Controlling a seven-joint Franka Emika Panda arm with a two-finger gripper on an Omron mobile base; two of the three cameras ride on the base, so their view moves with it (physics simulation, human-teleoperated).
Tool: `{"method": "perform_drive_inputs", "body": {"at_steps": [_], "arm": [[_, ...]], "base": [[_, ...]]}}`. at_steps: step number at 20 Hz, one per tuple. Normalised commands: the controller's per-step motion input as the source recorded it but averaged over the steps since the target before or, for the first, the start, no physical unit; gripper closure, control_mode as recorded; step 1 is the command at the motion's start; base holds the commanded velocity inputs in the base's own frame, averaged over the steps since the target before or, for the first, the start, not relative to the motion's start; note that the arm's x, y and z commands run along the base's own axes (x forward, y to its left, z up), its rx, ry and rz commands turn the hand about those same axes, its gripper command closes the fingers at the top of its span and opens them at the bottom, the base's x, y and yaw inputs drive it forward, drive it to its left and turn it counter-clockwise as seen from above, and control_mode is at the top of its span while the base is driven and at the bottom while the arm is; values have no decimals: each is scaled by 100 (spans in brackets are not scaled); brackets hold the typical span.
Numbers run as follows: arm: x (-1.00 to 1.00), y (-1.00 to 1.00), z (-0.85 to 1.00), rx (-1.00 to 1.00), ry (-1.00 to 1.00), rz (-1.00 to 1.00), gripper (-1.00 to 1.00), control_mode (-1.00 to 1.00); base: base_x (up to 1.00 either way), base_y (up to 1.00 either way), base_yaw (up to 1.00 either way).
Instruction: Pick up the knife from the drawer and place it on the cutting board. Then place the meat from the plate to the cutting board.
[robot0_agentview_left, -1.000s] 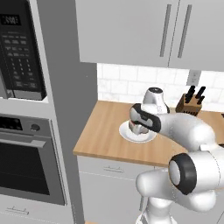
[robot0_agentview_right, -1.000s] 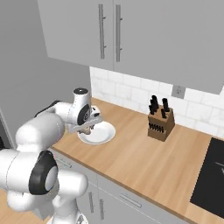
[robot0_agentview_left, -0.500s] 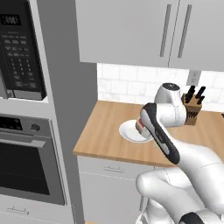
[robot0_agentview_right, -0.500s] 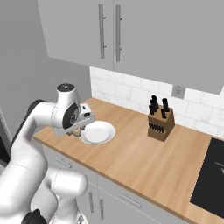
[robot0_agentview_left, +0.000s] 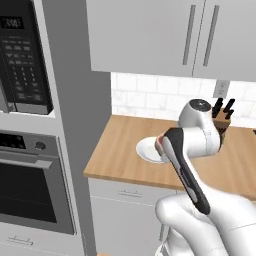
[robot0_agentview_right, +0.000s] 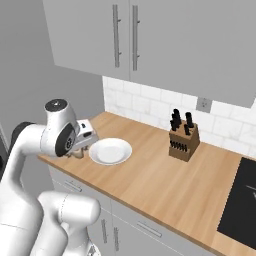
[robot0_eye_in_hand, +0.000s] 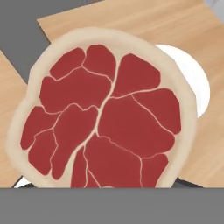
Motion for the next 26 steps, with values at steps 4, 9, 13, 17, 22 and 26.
{"method": "perform_drive_inputs", "body": {"at_steps": [4, 9, 13, 17, 22, 26], "arm": [[-91, -6, 54, 0, -25, -14, 100, -100], [-46, -2, 37, 0, -10, -15, 100, 100], [0, 0, 0, 0, 0, 0, 100, 100], [0, 0, 0, 0, 0, 0, 100, 100], [0, 0, 0, 0, 0, 0, 100, 100], [0, 0, 0, 0, 0, 0, 100, 100]], "base": [[0, 0, 0], [-23, -8, -13], [-59, -39, -48], [-43, -65, -60], [-29, -69, -68], [-29, -93, -62]]}}
